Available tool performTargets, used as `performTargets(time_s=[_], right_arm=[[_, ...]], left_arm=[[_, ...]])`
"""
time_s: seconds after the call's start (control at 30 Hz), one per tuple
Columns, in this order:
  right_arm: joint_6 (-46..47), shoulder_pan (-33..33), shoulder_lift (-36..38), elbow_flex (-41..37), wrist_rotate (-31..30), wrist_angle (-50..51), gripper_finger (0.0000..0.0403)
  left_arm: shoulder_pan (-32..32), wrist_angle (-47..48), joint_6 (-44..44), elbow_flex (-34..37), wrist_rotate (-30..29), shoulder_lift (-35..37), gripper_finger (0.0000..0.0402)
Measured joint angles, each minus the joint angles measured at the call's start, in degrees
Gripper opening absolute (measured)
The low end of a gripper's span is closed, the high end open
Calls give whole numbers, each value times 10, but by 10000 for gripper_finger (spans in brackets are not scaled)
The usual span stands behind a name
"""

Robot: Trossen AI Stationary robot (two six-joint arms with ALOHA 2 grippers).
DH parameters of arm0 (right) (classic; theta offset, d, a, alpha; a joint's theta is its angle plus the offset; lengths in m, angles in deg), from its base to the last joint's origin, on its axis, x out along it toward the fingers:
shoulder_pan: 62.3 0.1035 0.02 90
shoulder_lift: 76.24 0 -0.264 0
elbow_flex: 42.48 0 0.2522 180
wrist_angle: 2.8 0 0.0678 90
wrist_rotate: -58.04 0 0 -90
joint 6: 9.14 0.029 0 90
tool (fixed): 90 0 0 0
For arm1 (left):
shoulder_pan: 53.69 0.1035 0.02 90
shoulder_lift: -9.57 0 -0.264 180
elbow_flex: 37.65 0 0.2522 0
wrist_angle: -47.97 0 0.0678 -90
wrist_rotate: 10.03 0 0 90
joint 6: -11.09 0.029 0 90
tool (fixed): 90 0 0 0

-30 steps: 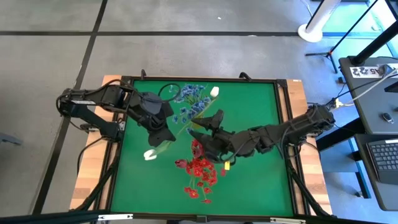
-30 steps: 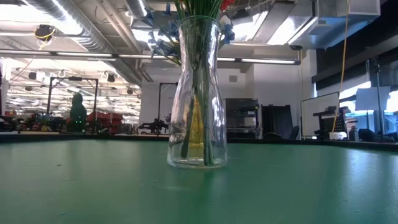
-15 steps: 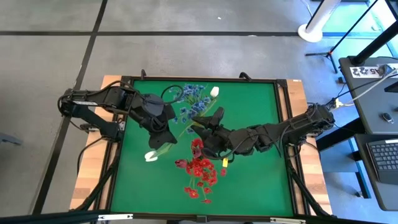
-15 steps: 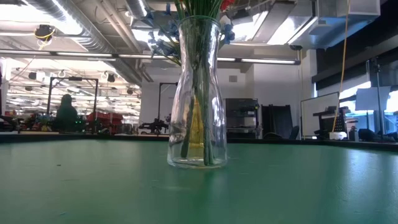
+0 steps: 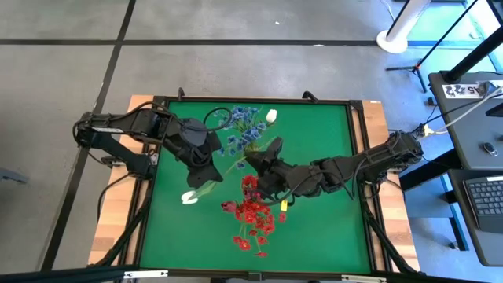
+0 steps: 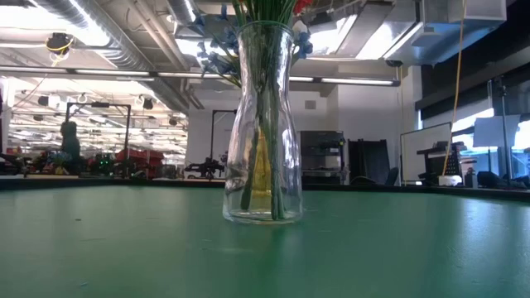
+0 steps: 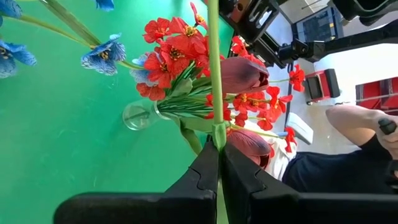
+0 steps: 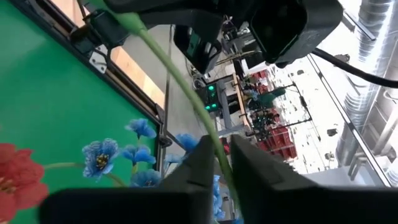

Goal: Sort flowers into vase by color
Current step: Put the white flower into the yellow flower vase

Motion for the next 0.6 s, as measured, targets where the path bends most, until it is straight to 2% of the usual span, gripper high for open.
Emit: performTargets(time_s=[0.13,0.27,0.43,0.6], right_arm=[[-2,0,0,0,3,8,10],[1,0,0,0,4,17,18],[6,1,0,0,4,34,6],[50,0,0,0,4,85,8]], left_arm=[[0,2,1,0,3,1,0],[0,3,30,0,13,1,16],[2,3,75,-1,25,6,53],[14,18,92,-33,21,8,90]])
